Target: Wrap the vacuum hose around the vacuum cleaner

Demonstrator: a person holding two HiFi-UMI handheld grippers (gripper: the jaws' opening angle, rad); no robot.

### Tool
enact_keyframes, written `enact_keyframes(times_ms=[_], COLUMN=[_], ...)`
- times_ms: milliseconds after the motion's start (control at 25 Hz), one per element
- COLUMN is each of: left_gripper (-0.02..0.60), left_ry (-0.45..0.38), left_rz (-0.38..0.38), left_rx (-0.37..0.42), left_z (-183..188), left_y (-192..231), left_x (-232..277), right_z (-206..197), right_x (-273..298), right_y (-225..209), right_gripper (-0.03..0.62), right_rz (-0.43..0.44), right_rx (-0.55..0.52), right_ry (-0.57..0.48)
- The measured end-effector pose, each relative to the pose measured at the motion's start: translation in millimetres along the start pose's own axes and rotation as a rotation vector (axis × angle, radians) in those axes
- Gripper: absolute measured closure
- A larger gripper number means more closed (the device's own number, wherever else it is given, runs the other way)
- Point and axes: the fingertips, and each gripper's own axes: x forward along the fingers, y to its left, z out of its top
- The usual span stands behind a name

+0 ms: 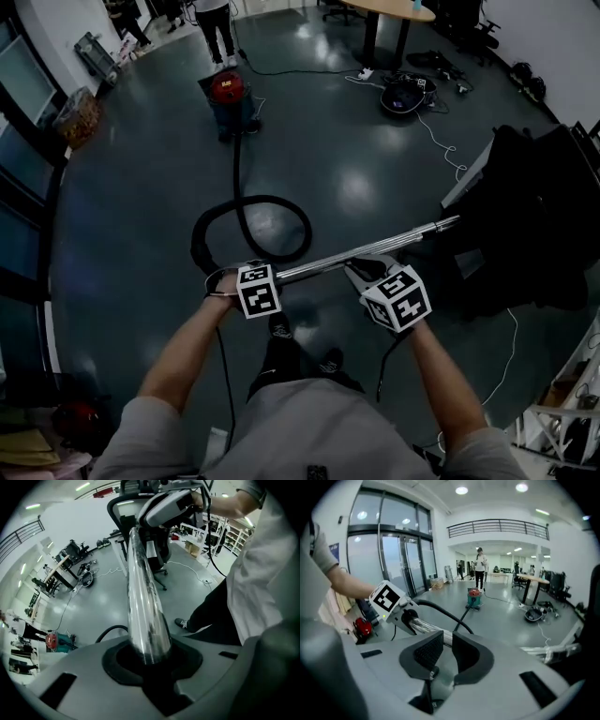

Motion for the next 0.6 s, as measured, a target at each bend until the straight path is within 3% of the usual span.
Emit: enact_keyframes(times_ms=[120, 280, 440, 600], left_gripper=[0.469, 0.469, 0.469, 0.469], left_ry=[-0.040, -0.076, -0.099, -0.132], left_rz=[0.016, 0.052, 0.078, 0.092], left_rx=[-0.060, -0.105, -0.128, -0.166], left_z=[-14, -28, -39, -58], left_y=[17, 48, 81, 107], left_x=[-6, -10, -12, -18], right_z=[17, 32, 56, 82], right_x=[18, 45, 83, 126], right_y=[2, -9, -22, -21], right_gripper=[0.531, 0.526, 0.390, 0.353], right_rz=[0.015, -0.027, -0.010, 0.052], right_rx=[0.082, 0.139, 0.297, 0.492], right_ry=[-0.022, -0.020, -0.071, -0.102])
